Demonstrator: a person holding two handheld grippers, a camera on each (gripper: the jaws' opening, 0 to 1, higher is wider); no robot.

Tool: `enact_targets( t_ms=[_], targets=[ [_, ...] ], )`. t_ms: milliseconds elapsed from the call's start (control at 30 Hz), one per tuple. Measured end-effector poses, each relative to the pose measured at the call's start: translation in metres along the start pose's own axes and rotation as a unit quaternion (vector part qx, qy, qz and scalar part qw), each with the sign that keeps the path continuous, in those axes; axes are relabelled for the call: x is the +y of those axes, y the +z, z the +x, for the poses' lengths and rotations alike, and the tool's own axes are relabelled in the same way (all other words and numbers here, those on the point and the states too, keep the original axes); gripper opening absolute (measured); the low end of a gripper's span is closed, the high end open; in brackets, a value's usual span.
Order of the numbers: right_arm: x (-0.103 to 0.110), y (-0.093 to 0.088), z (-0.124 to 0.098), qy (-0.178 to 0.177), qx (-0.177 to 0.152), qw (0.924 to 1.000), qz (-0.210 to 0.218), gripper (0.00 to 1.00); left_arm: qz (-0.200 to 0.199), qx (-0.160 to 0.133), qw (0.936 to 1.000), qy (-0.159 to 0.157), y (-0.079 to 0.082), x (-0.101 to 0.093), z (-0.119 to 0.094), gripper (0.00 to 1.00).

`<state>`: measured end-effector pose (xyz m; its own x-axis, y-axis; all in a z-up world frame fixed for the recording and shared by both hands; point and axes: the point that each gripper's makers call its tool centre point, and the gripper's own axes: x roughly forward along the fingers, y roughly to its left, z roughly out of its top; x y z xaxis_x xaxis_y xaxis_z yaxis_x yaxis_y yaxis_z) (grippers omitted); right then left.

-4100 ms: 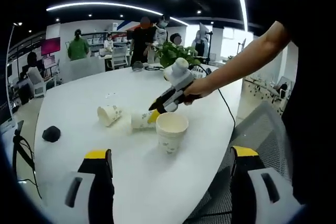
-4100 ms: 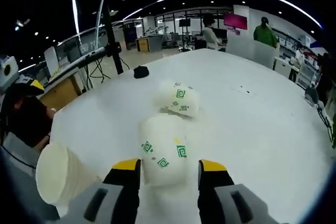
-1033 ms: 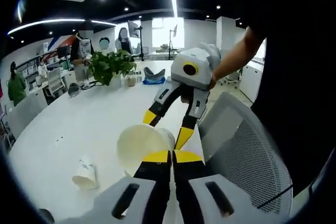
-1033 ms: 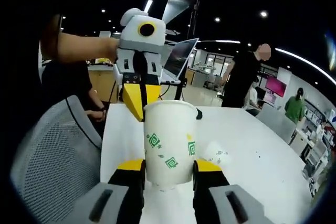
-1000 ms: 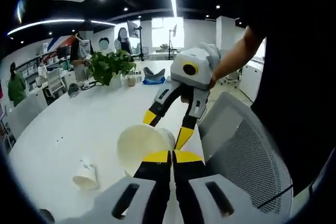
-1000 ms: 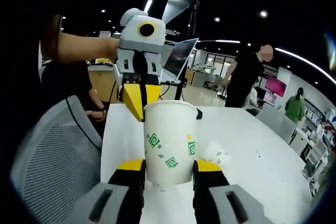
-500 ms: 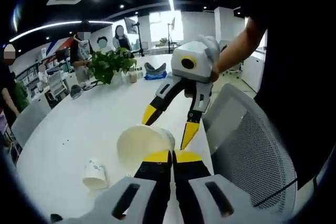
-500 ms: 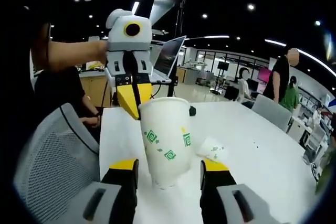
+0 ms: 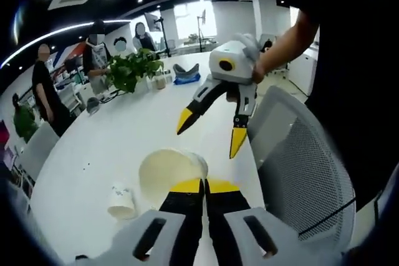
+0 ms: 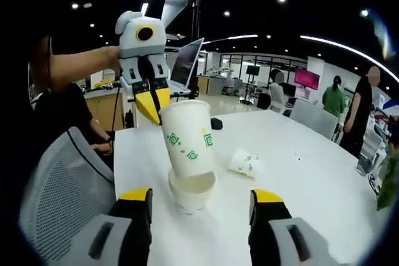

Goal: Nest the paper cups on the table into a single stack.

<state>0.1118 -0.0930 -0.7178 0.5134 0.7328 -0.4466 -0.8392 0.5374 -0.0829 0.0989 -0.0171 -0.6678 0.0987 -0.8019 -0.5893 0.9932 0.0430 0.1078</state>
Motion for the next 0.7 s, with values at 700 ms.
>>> enact_targets(
  t_ms=[700],
  targets=[
    [-0.002,-0.023,-0.016,-0.042,0.005,0.9978,0.052,0.92,0.026,0.066,0.9974,-0.01,-0.019,0.0,0.012,0.0]
  ],
)
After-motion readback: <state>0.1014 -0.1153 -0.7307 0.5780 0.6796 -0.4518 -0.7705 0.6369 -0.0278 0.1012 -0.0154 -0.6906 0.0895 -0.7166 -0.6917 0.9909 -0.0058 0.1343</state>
